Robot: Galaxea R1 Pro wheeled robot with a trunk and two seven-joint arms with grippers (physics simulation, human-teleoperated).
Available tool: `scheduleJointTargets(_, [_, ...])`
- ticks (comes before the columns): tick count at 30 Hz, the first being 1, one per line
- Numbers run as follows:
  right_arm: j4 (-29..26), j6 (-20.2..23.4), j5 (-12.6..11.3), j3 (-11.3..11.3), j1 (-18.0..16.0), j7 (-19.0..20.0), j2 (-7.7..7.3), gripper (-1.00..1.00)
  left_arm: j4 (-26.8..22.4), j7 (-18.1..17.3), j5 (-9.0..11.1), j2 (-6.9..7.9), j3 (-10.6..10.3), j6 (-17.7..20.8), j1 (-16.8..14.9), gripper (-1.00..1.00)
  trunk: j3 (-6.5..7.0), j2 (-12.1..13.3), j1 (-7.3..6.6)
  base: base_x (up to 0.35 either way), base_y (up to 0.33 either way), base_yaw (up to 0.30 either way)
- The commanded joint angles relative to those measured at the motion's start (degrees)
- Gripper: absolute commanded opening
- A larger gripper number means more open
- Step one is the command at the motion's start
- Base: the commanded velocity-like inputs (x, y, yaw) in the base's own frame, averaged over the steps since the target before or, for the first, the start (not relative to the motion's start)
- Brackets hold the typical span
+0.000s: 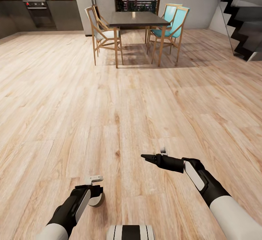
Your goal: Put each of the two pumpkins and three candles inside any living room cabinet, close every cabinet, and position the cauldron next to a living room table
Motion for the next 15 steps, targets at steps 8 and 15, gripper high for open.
scheduleJointTargets(8, [0.0, 0.3, -0.4, 0.2, -0.1, -0.6, -0.04, 1.0, -0.1, 0.4, 0.6, 0.0, -0.1, -1.8, 0.0, 1.0, -1.37, -0.1, 0.14, 0.0, 0.0, 0.0])
scheduleJointTargets(15, [-0.1, 0.2, -0.4, 0.2, -0.1, -1.2, -0.05, 1.0, -0.1, 0.4, 0.6, 0.02, -0.1, -2.4, 0.1, 1.0, -1.37, -0.1, 0.14, 0.0, 0.0, 0.0])
